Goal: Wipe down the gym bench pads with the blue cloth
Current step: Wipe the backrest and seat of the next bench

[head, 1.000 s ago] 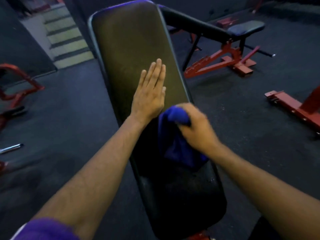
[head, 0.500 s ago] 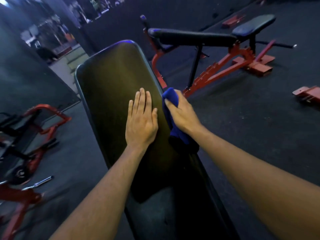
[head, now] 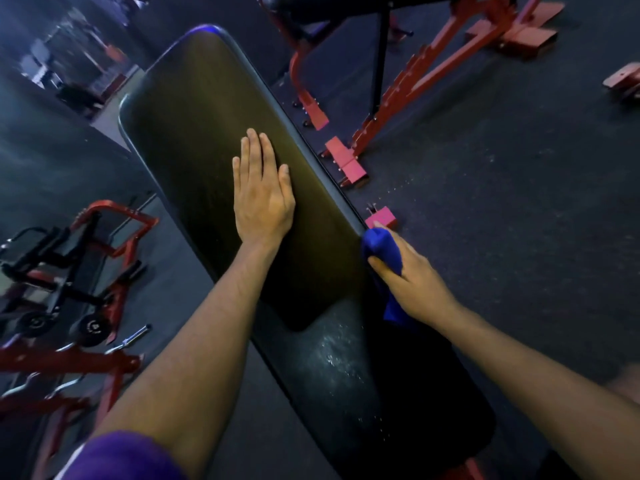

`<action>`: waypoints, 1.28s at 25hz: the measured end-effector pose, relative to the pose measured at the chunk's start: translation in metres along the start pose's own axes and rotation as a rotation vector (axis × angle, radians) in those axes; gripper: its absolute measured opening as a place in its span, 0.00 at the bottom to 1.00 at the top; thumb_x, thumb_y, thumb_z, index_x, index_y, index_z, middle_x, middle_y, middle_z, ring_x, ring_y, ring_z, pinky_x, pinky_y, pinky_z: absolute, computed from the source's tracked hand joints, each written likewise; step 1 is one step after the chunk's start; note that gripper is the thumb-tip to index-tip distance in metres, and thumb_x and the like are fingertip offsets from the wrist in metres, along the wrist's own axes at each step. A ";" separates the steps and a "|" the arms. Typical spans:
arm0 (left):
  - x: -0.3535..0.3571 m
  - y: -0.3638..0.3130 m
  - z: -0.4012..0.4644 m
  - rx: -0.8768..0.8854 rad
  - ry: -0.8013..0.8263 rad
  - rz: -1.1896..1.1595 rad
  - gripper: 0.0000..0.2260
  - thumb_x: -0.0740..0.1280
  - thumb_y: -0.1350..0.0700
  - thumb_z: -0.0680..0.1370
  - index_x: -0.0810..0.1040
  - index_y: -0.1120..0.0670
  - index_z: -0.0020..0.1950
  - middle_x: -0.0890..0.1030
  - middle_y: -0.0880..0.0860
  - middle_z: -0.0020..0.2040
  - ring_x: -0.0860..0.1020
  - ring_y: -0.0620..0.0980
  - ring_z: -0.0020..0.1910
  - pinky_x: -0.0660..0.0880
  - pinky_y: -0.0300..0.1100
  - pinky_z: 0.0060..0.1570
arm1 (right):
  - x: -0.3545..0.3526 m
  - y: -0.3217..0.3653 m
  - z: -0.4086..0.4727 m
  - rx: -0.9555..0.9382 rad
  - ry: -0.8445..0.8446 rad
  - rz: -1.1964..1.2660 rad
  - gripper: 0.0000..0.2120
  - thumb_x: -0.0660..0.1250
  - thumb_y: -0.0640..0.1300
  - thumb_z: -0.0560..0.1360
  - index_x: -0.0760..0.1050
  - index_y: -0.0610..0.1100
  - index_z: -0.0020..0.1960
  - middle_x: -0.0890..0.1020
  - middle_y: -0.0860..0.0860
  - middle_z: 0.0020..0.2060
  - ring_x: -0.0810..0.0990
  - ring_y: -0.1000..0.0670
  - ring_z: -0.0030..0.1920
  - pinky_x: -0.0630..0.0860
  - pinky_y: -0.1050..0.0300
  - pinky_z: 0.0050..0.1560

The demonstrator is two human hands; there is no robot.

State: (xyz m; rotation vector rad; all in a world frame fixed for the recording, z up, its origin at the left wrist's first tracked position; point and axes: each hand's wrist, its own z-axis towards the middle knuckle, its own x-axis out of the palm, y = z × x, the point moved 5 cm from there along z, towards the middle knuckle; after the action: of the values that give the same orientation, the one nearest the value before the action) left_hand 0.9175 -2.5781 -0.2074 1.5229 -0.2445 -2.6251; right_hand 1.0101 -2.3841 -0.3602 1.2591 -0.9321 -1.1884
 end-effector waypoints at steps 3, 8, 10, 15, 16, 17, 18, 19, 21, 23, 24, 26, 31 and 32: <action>0.002 -0.011 -0.022 -0.056 0.033 -0.025 0.28 0.47 0.47 0.87 0.50 0.58 0.84 0.49 0.57 0.84 0.47 0.54 0.83 0.42 0.50 0.81 | -0.009 -0.029 -0.051 0.027 0.073 -0.013 0.28 0.63 0.53 0.79 0.62 0.53 0.77 0.66 0.65 0.72 0.64 0.68 0.71 0.58 0.67 0.73; 0.012 -0.021 -0.043 -0.069 0.023 -0.020 0.28 0.46 0.47 0.86 0.49 0.59 0.83 0.48 0.58 0.84 0.46 0.54 0.83 0.42 0.49 0.81 | -0.009 -0.020 -0.033 -0.032 -0.018 -0.018 0.16 0.65 0.43 0.81 0.72 0.47 0.68 0.78 0.54 0.62 0.76 0.57 0.63 0.69 0.60 0.67; 0.013 -0.020 -0.041 -0.072 0.011 -0.005 0.28 0.46 0.46 0.86 0.50 0.59 0.83 0.49 0.58 0.84 0.47 0.54 0.83 0.43 0.50 0.81 | -0.002 0.008 0.009 -0.078 -0.053 -0.032 0.13 0.64 0.41 0.81 0.74 0.46 0.65 0.79 0.52 0.58 0.76 0.54 0.59 0.69 0.68 0.59; 0.013 -0.023 -0.043 -0.056 -0.036 0.016 0.28 0.47 0.48 0.86 0.53 0.60 0.83 0.52 0.60 0.84 0.51 0.56 0.83 0.46 0.51 0.80 | 0.007 0.061 0.100 -0.111 -0.062 -0.075 0.14 0.63 0.45 0.81 0.72 0.46 0.66 0.79 0.50 0.56 0.76 0.52 0.55 0.65 0.64 0.47; 0.013 -0.022 -0.042 -0.055 -0.046 0.011 0.28 0.47 0.48 0.86 0.53 0.61 0.83 0.53 0.60 0.84 0.51 0.56 0.83 0.46 0.51 0.80 | 0.008 0.060 0.102 -0.108 -0.054 -0.070 0.14 0.63 0.46 0.81 0.72 0.47 0.67 0.79 0.51 0.56 0.76 0.52 0.56 0.65 0.64 0.49; 0.013 -0.022 -0.042 -0.058 -0.050 0.006 0.27 0.48 0.48 0.86 0.53 0.60 0.83 0.53 0.60 0.84 0.51 0.56 0.83 0.46 0.51 0.80 | 0.008 0.055 0.096 -0.093 -0.048 -0.054 0.15 0.63 0.46 0.81 0.71 0.48 0.68 0.79 0.52 0.56 0.76 0.53 0.56 0.66 0.63 0.50; 0.014 -0.023 -0.042 -0.062 -0.051 0.003 0.27 0.48 0.48 0.86 0.53 0.60 0.83 0.53 0.60 0.83 0.52 0.56 0.83 0.47 0.51 0.80 | 0.007 0.046 0.083 -0.083 -0.047 -0.037 0.16 0.64 0.47 0.81 0.71 0.49 0.69 0.78 0.54 0.57 0.76 0.53 0.57 0.67 0.63 0.52; 0.014 -0.023 -0.043 -0.064 -0.051 0.003 0.27 0.48 0.48 0.86 0.53 0.60 0.83 0.53 0.60 0.83 0.52 0.56 0.83 0.47 0.51 0.80 | 0.006 0.034 0.064 -0.081 -0.048 -0.024 0.18 0.65 0.46 0.81 0.70 0.49 0.70 0.77 0.55 0.59 0.75 0.55 0.60 0.67 0.65 0.56; 0.014 -0.022 -0.043 -0.063 -0.043 0.012 0.28 0.47 0.48 0.86 0.52 0.60 0.83 0.52 0.59 0.84 0.50 0.56 0.83 0.46 0.51 0.81 | 0.003 0.003 0.018 -0.075 -0.038 -0.038 0.22 0.66 0.46 0.81 0.67 0.48 0.74 0.73 0.57 0.67 0.70 0.60 0.67 0.62 0.73 0.64; 0.015 -0.022 -0.042 -0.066 -0.031 0.014 0.28 0.46 0.47 0.86 0.51 0.60 0.83 0.51 0.59 0.84 0.49 0.55 0.83 0.45 0.50 0.81 | -0.004 -0.028 -0.031 -0.044 0.008 -0.062 0.24 0.64 0.49 0.81 0.65 0.47 0.75 0.70 0.59 0.71 0.67 0.63 0.71 0.57 0.73 0.69; 0.015 -0.021 -0.042 -0.066 -0.029 0.012 0.28 0.46 0.47 0.86 0.50 0.60 0.83 0.51 0.59 0.84 0.49 0.55 0.83 0.45 0.50 0.81 | -0.008 -0.039 -0.053 -0.022 0.027 -0.059 0.24 0.63 0.51 0.81 0.66 0.49 0.75 0.70 0.61 0.70 0.67 0.65 0.71 0.58 0.72 0.70; 0.016 -0.022 -0.044 -0.062 -0.040 0.019 0.28 0.46 0.47 0.86 0.50 0.60 0.83 0.50 0.59 0.84 0.49 0.55 0.83 0.44 0.50 0.81 | -0.011 -0.049 -0.075 0.007 0.026 -0.055 0.22 0.62 0.51 0.80 0.67 0.51 0.73 0.72 0.65 0.67 0.69 0.66 0.69 0.60 0.73 0.68; 0.018 -0.022 -0.044 -0.067 -0.052 0.005 0.28 0.47 0.47 0.86 0.51 0.59 0.83 0.51 0.59 0.84 0.49 0.55 0.83 0.44 0.50 0.80 | -0.001 -0.003 0.001 -0.080 -0.076 -0.065 0.15 0.64 0.42 0.81 0.72 0.44 0.67 0.79 0.51 0.60 0.77 0.55 0.61 0.67 0.71 0.58; 0.017 -0.023 -0.044 -0.068 -0.053 -0.001 0.28 0.47 0.48 0.86 0.51 0.59 0.83 0.51 0.59 0.84 0.49 0.55 0.83 0.44 0.50 0.80 | 0.001 0.012 0.025 -0.075 -0.075 -0.062 0.14 0.64 0.43 0.81 0.72 0.45 0.66 0.79 0.51 0.58 0.77 0.54 0.59 0.68 0.68 0.55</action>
State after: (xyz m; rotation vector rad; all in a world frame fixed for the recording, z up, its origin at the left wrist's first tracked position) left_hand 0.9466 -2.5625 -0.2476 1.4344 -0.1565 -2.6486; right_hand 0.9880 -2.3912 -0.3457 1.1980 -0.9006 -1.3148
